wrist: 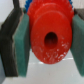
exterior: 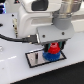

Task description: Insert the blue gear onto the right peg, followed by the red gear

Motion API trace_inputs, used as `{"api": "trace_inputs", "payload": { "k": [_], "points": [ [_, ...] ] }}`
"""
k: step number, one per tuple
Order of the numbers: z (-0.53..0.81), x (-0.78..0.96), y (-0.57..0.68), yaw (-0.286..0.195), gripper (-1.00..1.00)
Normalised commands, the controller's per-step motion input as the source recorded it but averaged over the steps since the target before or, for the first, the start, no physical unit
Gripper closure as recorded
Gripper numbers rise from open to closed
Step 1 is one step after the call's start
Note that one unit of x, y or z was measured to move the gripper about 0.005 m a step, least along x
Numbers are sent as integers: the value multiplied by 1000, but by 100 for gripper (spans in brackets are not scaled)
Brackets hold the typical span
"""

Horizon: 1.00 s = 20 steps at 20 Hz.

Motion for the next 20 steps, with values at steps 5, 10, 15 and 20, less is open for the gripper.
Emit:
{"api": "trace_inputs", "payload": {
  "k": [5, 10, 15, 20],
  "points": [
    [398, 243, 122, 0, 100],
    [177, 39, 8, 0, 100],
    [5, 113, -108, 0, 100],
    [47, 73, -76, 0, 100]
  ]
}}
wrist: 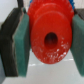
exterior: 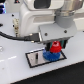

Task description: Insert the blue gear onto the right peg, followed by the red gear

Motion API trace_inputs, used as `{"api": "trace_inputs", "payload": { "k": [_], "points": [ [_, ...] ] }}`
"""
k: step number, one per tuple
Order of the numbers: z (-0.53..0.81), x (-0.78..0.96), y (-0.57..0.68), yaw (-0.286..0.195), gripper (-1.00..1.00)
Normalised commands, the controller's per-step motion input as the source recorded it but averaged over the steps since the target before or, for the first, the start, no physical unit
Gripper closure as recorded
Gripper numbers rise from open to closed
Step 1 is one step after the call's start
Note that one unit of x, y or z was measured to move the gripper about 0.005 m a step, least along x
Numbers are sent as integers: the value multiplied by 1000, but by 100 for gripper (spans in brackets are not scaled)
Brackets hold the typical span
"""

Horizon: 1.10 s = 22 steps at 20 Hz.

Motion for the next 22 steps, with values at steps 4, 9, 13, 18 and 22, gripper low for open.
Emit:
{"api": "trace_inputs", "payload": {
  "k": [4, 9, 13, 18, 22],
  "points": [
    [196, 27, -33, 0, 100],
    [255, 11, -20, 0, 100],
    [70, 44, -54, 0, 100],
    [-71, 157, -121, 0, 100],
    [-209, 184, -117, 0, 100]
  ]
}}
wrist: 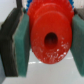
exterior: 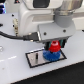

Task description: Insert the blue gear onto the right peg, followed by the red gear

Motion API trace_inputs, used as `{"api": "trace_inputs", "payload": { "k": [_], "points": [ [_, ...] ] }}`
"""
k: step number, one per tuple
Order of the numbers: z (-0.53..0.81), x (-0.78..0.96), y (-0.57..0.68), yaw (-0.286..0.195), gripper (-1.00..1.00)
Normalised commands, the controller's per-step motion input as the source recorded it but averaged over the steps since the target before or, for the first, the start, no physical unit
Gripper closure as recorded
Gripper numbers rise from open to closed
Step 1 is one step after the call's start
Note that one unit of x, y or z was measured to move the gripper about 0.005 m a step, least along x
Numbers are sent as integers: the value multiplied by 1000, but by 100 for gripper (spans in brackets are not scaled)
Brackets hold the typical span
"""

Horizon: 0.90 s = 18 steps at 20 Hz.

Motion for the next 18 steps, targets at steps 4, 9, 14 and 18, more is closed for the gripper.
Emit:
{"api": "trace_inputs", "payload": {
  "k": [4, 9, 14, 18],
  "points": [
    [-18, 200, -125, 0, 100],
    [-6, 209, 7, 0, 100],
    [51, 190, -8, 0, 100],
    [17, 125, 26, 0, 100]
  ]
}}
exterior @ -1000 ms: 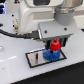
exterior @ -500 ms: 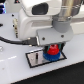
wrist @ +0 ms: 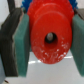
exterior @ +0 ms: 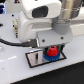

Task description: Insert the blue gear onto the right peg, followed by the red gear

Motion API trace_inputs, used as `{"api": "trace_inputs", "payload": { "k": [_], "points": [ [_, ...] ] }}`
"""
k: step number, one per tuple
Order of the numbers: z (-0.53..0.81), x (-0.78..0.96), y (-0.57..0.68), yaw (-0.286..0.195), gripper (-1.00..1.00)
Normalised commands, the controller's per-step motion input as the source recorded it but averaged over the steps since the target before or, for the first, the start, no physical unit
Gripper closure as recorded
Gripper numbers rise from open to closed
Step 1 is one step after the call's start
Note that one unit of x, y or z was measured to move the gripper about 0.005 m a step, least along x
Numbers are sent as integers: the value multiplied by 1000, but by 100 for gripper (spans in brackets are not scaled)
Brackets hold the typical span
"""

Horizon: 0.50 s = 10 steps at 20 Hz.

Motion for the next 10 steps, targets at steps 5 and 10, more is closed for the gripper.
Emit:
{"api": "trace_inputs", "payload": {
  "k": [5, 10],
  "points": [
    [-4, 102, 25, 0, 100],
    [296, 70, 104, 0, -100]
  ]
}}
